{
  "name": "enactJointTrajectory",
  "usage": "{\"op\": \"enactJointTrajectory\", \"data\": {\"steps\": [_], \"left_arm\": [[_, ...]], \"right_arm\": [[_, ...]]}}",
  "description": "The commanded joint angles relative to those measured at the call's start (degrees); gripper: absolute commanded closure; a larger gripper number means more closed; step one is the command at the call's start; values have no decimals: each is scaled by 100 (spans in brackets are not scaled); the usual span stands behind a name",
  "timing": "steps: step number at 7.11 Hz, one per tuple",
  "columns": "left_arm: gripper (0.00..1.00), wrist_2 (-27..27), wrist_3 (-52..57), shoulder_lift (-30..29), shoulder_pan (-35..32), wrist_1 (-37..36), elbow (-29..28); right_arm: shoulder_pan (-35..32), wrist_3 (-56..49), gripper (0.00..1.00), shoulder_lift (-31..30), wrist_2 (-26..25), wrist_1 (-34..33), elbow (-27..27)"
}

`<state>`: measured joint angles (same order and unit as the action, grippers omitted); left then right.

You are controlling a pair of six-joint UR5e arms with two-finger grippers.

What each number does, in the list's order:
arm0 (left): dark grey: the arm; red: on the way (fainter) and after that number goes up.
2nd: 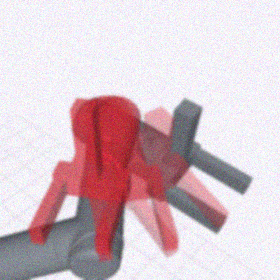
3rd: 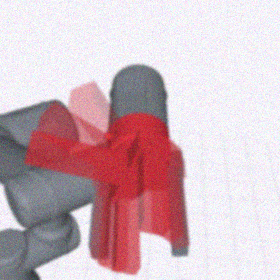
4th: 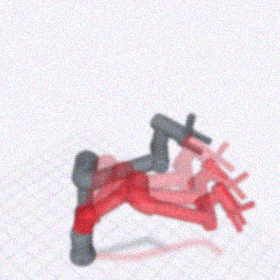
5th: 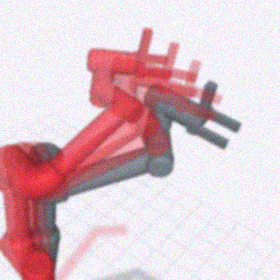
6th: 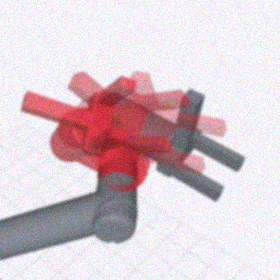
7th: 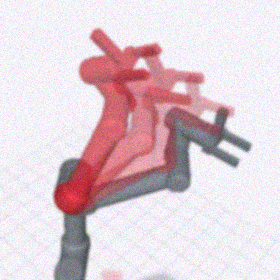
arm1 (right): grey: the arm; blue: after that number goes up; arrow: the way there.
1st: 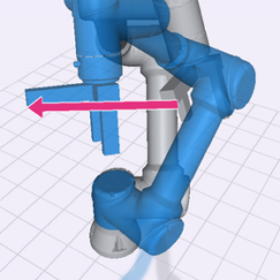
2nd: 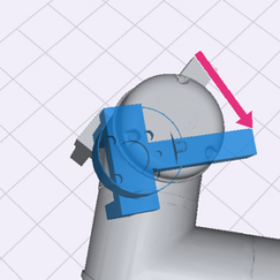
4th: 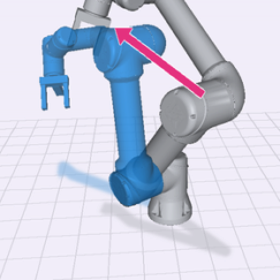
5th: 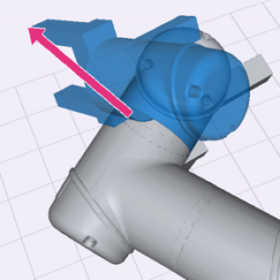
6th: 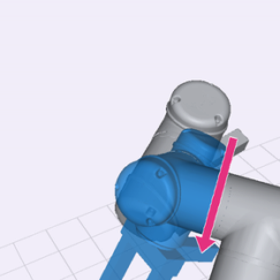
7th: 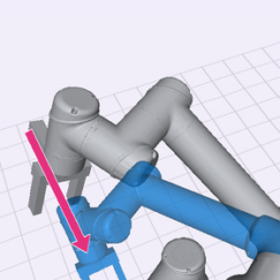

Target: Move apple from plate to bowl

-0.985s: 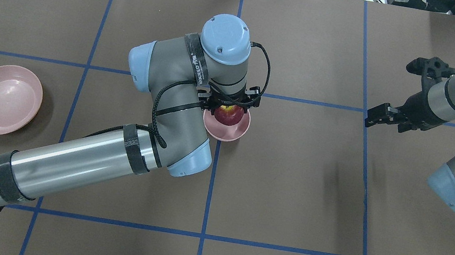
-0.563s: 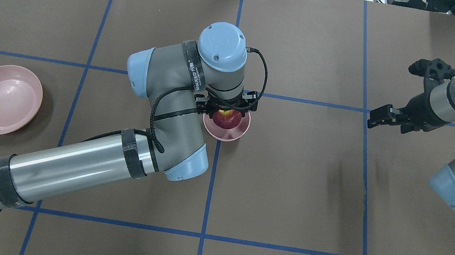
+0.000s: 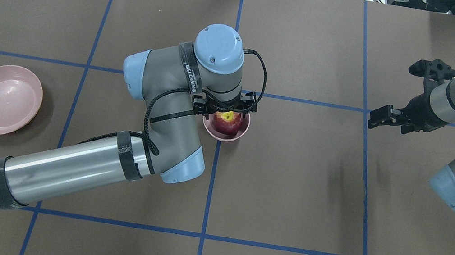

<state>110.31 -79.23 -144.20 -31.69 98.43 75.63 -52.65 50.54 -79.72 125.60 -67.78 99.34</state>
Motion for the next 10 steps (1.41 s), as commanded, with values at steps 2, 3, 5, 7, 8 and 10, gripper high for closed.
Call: {"op": "enactJointTrajectory", "data": {"steps": [2, 3, 5, 7, 8, 10], "left_arm": [[3, 78, 858, 1877, -467, -157, 2217], [3, 165, 2031, 2470, -930, -897, 3176], [3, 706, 4153, 4191, -2141, -1127, 4221], [3, 1683, 6182, 4926, -3557, -852, 3796], [3, 1895, 7105, 5059, -4111, -852, 3375], [3, 2283, 8219, 5025, -4853, -861, 2617]], "right_arm": [[-349, -131, 0, -17, 130, -24, 7], [-743, -628, 0, -131, 410, -120, -11], [-1823, -2136, 0, -508, 912, -139, -395], [-2397, -3029, 0, -492, 1010, -261, -809], [-2547, -3406, 0, -492, 1010, -488, -819], [-2759, -3885, 0, -448, 1246, -920, -767]]}}
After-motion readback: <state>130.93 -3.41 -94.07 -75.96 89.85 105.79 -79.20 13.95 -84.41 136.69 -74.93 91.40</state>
